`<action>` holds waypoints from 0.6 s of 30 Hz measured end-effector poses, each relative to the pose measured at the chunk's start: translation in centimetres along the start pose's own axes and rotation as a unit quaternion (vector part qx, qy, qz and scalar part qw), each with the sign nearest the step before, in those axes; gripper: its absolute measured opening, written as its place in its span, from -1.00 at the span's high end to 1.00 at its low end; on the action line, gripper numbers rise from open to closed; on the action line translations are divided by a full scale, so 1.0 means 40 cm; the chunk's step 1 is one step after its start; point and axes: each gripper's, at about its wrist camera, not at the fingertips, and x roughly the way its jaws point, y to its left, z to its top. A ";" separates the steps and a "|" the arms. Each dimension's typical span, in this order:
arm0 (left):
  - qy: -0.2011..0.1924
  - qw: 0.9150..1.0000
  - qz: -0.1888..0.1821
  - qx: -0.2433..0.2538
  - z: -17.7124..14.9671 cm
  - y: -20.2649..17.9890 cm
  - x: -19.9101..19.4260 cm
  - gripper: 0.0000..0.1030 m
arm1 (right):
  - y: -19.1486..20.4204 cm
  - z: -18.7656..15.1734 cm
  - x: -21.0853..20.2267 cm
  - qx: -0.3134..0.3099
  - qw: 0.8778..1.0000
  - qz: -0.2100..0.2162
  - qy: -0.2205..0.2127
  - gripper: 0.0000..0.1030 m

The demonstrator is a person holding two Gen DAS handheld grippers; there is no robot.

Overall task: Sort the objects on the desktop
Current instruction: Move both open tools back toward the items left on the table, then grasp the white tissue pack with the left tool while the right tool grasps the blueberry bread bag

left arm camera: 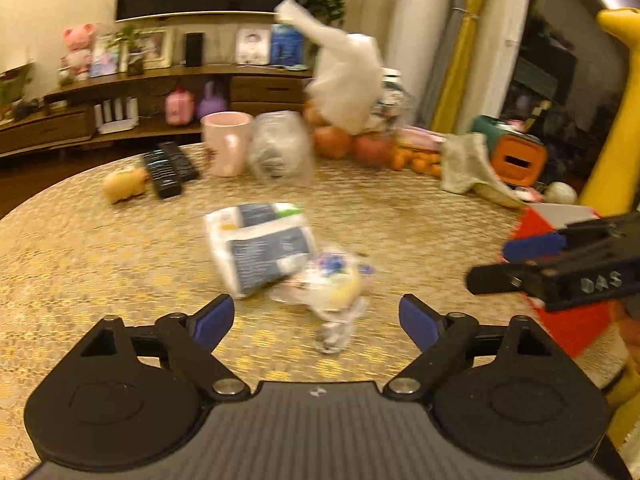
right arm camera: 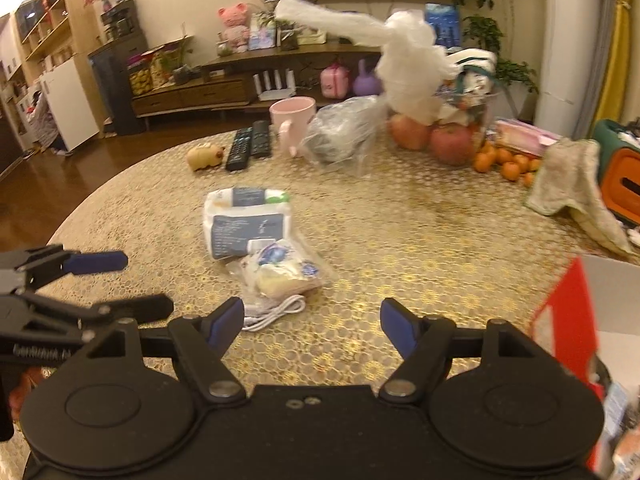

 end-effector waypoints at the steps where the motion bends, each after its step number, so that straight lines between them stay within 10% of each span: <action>1: -0.001 1.000 0.009 -0.001 0.001 0.013 0.011 -0.79 | 0.002 0.002 0.015 -0.001 1.000 0.005 0.003 -0.46; 18: -0.006 0.999 0.042 -0.032 0.072 0.159 0.234 -1.00 | 0.026 0.052 0.270 -0.100 0.993 0.058 0.032 -0.52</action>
